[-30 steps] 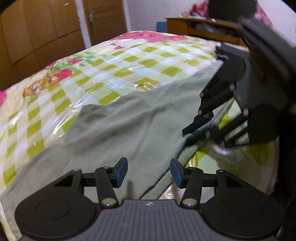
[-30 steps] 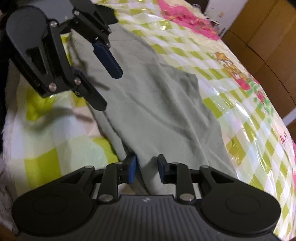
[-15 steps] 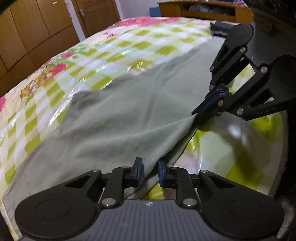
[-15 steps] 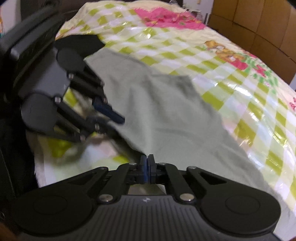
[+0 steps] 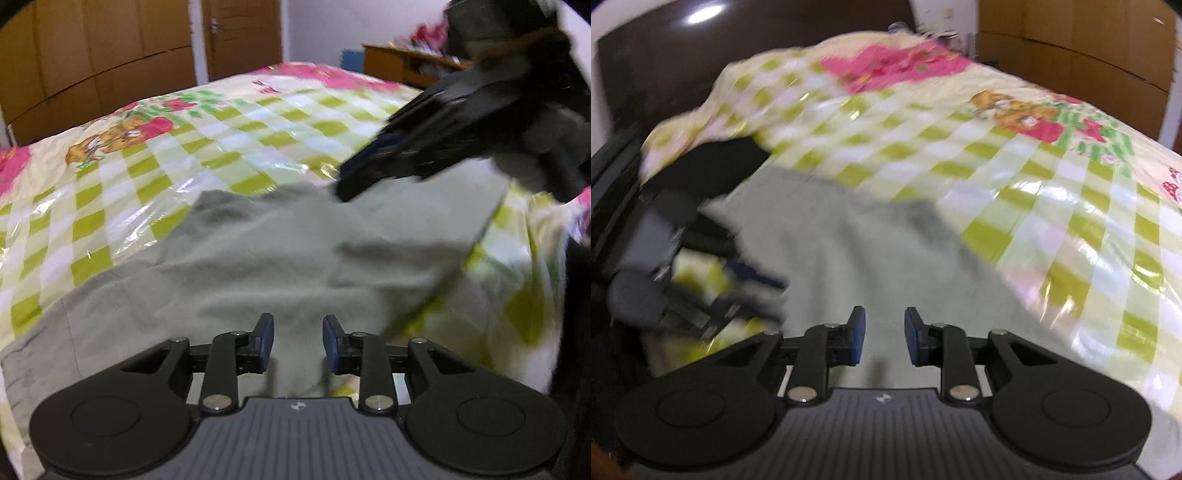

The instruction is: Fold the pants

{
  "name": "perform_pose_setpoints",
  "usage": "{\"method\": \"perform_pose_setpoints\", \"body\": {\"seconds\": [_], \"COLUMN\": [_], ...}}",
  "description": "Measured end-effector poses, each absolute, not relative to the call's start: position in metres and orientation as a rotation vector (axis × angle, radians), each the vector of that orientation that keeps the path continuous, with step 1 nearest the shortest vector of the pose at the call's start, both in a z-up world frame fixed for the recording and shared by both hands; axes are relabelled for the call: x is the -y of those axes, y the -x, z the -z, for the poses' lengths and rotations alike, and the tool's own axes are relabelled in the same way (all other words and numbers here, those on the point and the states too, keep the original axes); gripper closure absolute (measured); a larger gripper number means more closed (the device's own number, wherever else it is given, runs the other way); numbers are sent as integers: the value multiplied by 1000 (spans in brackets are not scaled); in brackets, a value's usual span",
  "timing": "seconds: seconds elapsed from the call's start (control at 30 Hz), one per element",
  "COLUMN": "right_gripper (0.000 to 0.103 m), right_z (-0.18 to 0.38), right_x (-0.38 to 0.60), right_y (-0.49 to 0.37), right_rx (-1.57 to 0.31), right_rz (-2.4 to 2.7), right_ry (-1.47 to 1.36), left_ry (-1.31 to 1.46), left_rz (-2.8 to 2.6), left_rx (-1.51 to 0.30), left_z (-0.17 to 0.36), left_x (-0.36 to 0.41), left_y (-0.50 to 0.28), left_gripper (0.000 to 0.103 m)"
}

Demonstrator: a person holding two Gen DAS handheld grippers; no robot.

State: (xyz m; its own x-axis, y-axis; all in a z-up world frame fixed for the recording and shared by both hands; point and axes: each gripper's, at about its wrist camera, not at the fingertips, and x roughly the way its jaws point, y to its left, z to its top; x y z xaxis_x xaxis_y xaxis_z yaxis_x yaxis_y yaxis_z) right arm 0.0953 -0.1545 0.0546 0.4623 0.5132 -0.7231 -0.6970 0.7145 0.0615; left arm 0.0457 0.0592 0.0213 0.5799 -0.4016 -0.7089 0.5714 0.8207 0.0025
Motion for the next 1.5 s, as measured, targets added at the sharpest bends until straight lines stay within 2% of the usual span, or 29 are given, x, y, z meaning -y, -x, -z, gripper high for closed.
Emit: {"method": "perform_pose_setpoints", "body": {"seconds": [0.1, 0.27, 0.3, 0.37, 0.43, 0.47, 0.73, 1.07, 1.17, 1.3, 1.5], "right_gripper": [78, 81, 87, 90, 88, 80, 82, 79, 78, 73, 73], "right_z": [-43, 1, 10, 22, 23, 19, -25, -17, -6, 8, 11], "right_x": [135, 100, 97, 99, 109, 114, 227, 438, 466, 482, 494], "right_y": [-141, -216, -227, -248, -257, -257, -164, -23, -11, -18, -16], "right_rx": [-794, -900, -911, -923, -906, -896, -828, -819, -797, -761, -734], "right_rz": [-760, -797, -761, -689, -656, -631, -421, 171, 230, 223, 261], "right_ry": [216, 22, -2, -66, -139, -152, -171, -463, -555, -690, -789], "left_ry": [-229, -206, -203, -192, -200, -208, -293, -398, -426, -423, -430], "left_rz": [539, 505, 500, 497, 493, 491, 588, 621, 644, 676, 735], "left_rx": [-769, -814, -824, -836, -836, -832, -816, -808, -788, -777, -762], "left_z": [-8, 8, 10, 12, 11, 10, 8, -3, -7, -14, -16], "left_x": [-60, -72, -75, -79, -79, -77, -31, 30, 51, 70, 94], "left_y": [-61, -75, -75, -73, -70, -69, -61, -57, -58, -59, -62], "left_gripper": [59, 59, 59, 59, 59, 59, 57, 57, 57, 55, 54]}}
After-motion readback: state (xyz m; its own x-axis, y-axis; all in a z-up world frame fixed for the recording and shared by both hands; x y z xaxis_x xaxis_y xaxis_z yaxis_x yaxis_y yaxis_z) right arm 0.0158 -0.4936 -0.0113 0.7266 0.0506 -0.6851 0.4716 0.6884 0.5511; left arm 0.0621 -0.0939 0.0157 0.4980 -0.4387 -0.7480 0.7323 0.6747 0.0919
